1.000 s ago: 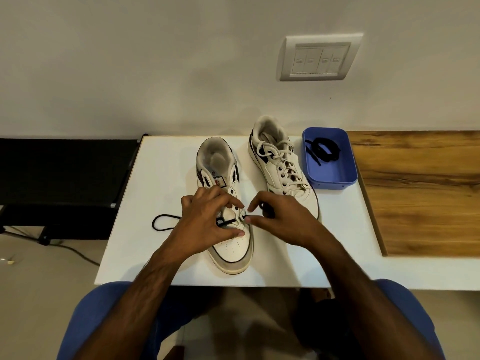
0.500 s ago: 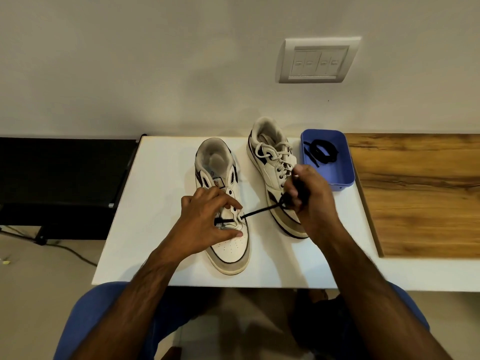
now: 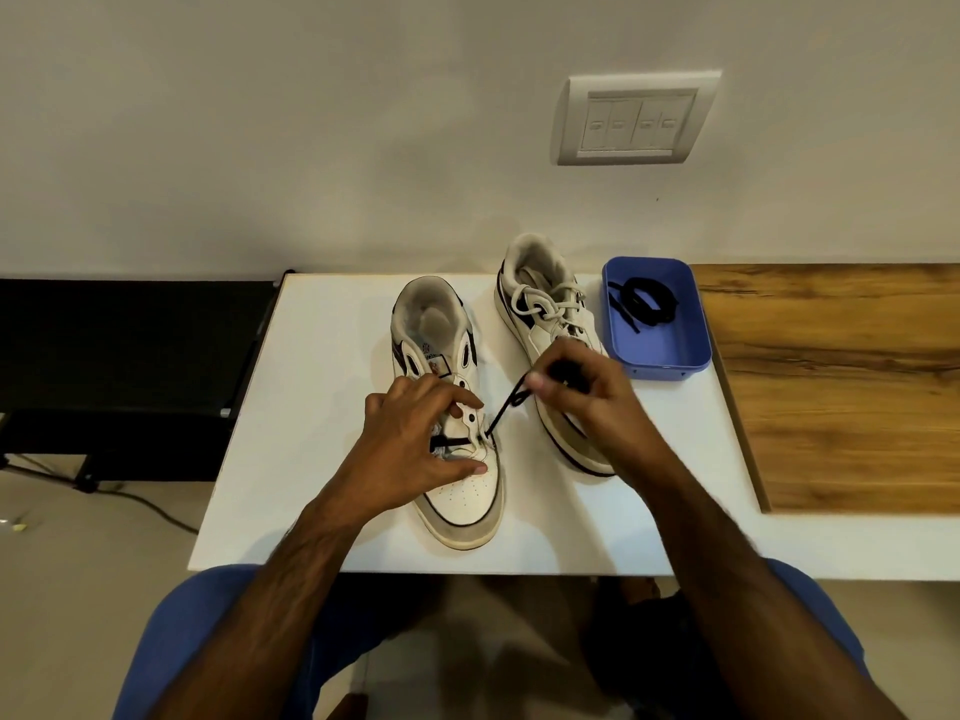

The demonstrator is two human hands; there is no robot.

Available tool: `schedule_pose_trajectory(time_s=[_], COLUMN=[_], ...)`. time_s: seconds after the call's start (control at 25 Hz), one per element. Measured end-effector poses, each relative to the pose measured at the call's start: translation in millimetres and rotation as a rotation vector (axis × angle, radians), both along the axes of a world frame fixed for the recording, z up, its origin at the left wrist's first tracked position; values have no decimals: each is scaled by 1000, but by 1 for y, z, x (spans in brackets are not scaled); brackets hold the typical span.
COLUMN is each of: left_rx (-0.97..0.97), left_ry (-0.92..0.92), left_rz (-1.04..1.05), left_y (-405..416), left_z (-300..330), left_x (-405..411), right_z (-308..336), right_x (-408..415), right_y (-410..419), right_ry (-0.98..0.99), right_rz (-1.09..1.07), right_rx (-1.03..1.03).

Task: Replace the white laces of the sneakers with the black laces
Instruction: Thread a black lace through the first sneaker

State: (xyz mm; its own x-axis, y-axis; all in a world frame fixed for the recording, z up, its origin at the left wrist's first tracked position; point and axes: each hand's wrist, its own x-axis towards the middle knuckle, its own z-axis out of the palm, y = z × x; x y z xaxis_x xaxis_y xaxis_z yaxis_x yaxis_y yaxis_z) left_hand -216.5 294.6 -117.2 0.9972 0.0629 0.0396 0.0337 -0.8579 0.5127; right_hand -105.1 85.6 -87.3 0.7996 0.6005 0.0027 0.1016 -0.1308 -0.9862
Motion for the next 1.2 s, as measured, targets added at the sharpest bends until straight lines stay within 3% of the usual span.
schedule_pose_trajectory(time_s=[0.08, 0.16, 0.24, 0.36, 0.52, 0.6, 0.68, 0.76, 0.88, 0.92, 1.0, 1.12, 1.2], left_rx=[-2, -14, -101, -230, -43, 26, 96, 148, 104, 89, 61, 7, -51], left_ry=[-15, -19, -26, -58, 3, 5, -19, 15, 56, 52, 48, 58, 54], left_rz=[-4, -20, -44, -14, -28, -37, -81, -134, -141, -138, -130, -119, -112], left_y=[1, 2, 6, 22, 26, 23, 23, 24, 24, 24, 23, 21, 20], left_z=[-2, -2, -1, 4, 4, 6, 7, 6, 5, 5, 5, 4, 4], left_x=[0, -1, -4, -12, -15, -14, -12, -11, -9, -9, -8, -8, -9], right_z=[11, 15, 10, -5, -14, -20, -21, -16, 5, 10, 11, -3, -15], right_x=[6, 5, 2, -5, -14, -13, -12, -11, -5, -4, -3, -14, -18], right_y=[-10, -10, -5, 3, 13, 13, 12, 13, 7, 5, 2, 6, 11], right_ry=[220, 427, 389, 39, -215, -264, -283, -188, 302, 380, 260, -83, -255], right_rz=[-200, -281, -263, 10, 218, 232, 231, 165, -108, -197, -235, 102, 231], right_rx=[366, 501, 264, -271, -548, -533, -473, -255, 358, 431, 194, -359, -524])
